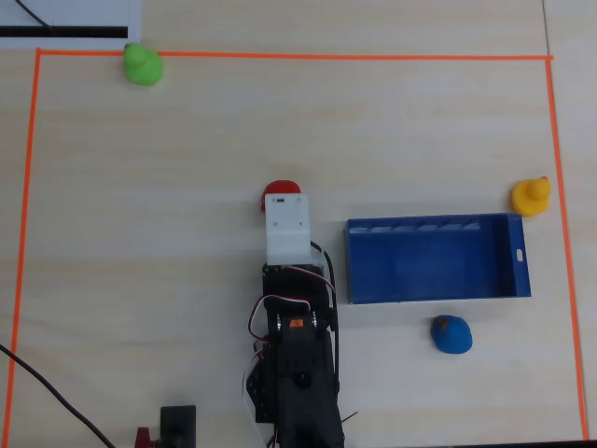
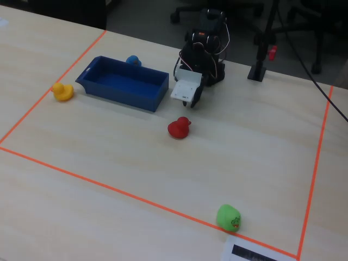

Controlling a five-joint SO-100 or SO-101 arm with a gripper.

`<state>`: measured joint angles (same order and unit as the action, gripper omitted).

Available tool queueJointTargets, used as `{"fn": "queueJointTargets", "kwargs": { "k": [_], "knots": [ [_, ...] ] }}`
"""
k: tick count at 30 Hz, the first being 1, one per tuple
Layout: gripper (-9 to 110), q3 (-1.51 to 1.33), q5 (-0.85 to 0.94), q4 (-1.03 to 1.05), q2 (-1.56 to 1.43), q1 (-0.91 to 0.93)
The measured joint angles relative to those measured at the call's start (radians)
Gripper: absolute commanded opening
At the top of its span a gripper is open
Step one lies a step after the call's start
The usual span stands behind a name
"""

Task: Grasp red duck and put it into box.

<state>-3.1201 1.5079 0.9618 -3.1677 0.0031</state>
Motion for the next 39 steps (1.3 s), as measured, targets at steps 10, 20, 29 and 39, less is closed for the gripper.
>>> {"fn": "queueJointTargets", "kwargs": {
  "k": [10,20,29,39],
  "knots": [
    [39,0.198,-0.032,-0.462,0.560,0.015],
    [42,0.551,-0.117,-0.445,0.994,0.026],
    [42,0.637,-0.117,-0.453,1.178,0.092],
    [39,0.632,-0.117,-0.448,1.212,0.127]
  ]
}}
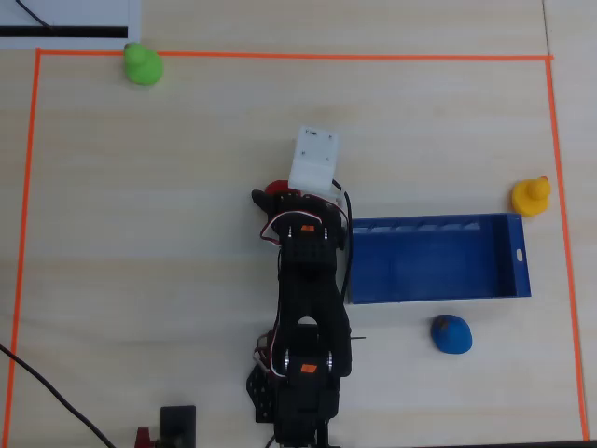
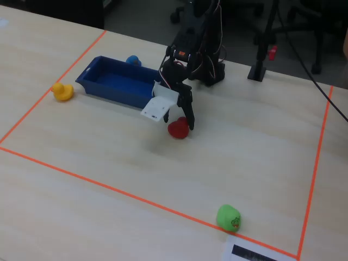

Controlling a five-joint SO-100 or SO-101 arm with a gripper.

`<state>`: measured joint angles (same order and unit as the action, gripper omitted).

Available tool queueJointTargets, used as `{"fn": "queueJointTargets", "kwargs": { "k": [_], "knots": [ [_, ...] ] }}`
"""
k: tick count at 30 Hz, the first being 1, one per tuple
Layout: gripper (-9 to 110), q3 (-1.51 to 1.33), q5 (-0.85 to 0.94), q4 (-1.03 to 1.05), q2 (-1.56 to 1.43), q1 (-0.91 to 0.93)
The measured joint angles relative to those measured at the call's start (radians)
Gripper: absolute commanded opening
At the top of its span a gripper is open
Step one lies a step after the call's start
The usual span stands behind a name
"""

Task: Grasp red duck and put it into box.

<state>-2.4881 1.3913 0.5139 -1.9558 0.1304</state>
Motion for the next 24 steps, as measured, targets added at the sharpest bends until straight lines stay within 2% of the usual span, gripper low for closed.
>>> {"fn": "queueJointTargets", "kwargs": {
  "k": [3,5,8,18,24],
  "knots": [
    [27,0.000,0.000,0.000,0.009,0.006],
    [12,0.000,0.000,0.000,0.015,0.006],
    [1,0.000,0.000,0.000,0.018,0.002],
    [0,0.018,0.054,0.038,0.002,0.017],
    [0,0.074,0.034,0.153,-0.110,0.049]
  ]
}}
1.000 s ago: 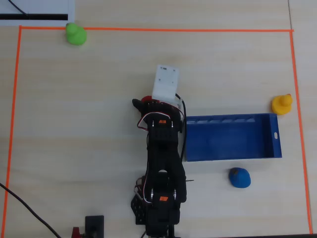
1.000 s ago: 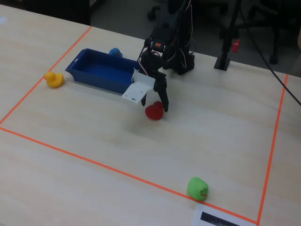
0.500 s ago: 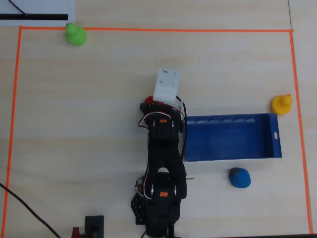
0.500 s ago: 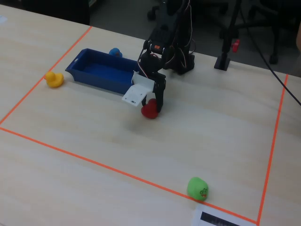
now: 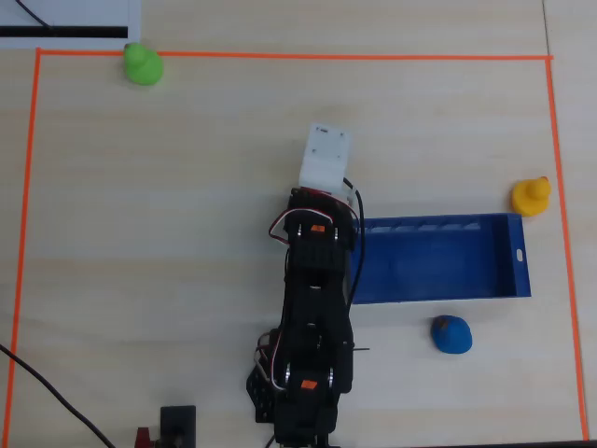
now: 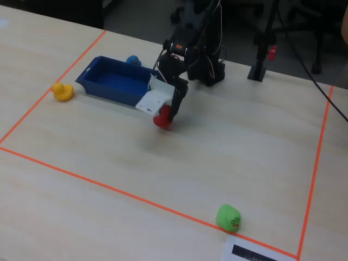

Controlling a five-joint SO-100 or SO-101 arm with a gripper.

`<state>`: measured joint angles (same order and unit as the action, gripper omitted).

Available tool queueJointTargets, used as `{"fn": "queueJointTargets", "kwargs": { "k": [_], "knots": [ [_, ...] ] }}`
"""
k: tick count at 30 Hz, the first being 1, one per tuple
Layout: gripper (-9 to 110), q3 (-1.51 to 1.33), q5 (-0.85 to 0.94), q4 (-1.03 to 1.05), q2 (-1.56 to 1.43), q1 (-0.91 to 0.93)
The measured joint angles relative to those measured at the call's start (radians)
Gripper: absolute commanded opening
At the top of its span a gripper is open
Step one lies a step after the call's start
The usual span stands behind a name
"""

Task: Grasp red duck and put it into box.

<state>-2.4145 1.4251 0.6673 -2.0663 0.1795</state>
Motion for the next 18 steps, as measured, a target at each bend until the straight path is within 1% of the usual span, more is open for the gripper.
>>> {"fn": "queueJointTargets", "kwargs": {
  "k": [4,8,14,18],
  "knots": [
    [0,0.173,-0.052,0.143,-0.083,0.003],
    [0,0.393,-0.061,0.255,-0.048,0.078],
    [0,0.718,-0.061,0.345,0.144,0.302],
    [0,0.857,-0.038,0.417,0.238,0.492]
  ]
}}
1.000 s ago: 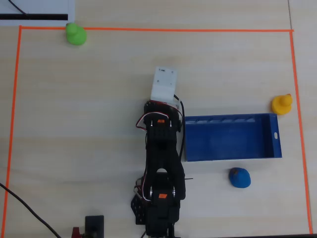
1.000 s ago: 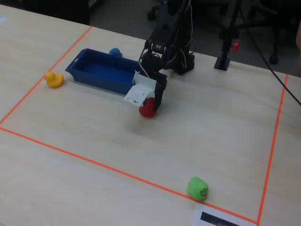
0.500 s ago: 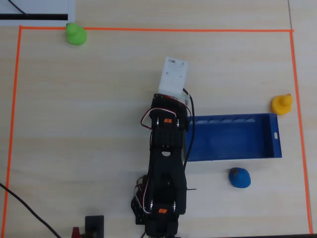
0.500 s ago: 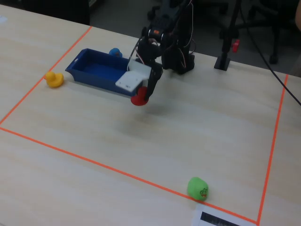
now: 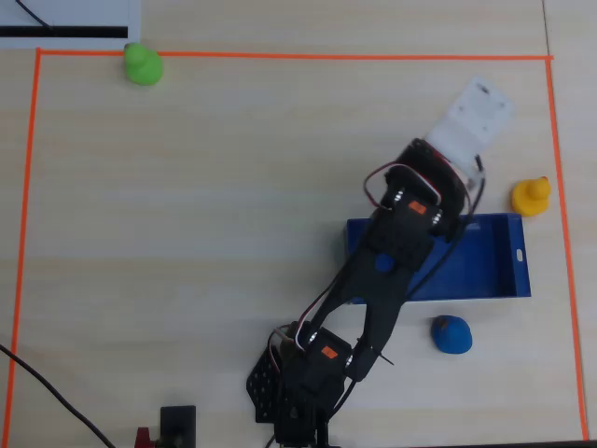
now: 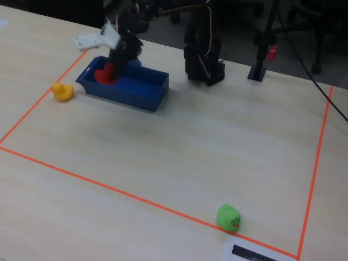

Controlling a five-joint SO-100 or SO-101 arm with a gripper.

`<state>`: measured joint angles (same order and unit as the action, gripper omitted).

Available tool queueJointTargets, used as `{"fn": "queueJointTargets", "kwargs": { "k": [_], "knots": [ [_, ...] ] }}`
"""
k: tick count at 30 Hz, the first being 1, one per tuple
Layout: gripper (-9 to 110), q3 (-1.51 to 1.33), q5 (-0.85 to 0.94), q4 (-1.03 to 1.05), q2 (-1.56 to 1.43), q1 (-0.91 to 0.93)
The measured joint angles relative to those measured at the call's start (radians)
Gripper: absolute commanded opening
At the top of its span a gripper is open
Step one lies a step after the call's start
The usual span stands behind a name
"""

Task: Grasp red duck and put it into box.

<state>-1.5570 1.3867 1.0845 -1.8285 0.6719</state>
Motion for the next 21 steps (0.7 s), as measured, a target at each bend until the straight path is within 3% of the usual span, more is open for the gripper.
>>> {"fn": "queueJointTargets", "kwargs": {
  "k": [10,21],
  "knots": [
    [0,-0.064,0.112,0.014,0.046,0.380],
    [0,-0.443,0.227,-0.074,-0.051,0.472]
  ]
}}
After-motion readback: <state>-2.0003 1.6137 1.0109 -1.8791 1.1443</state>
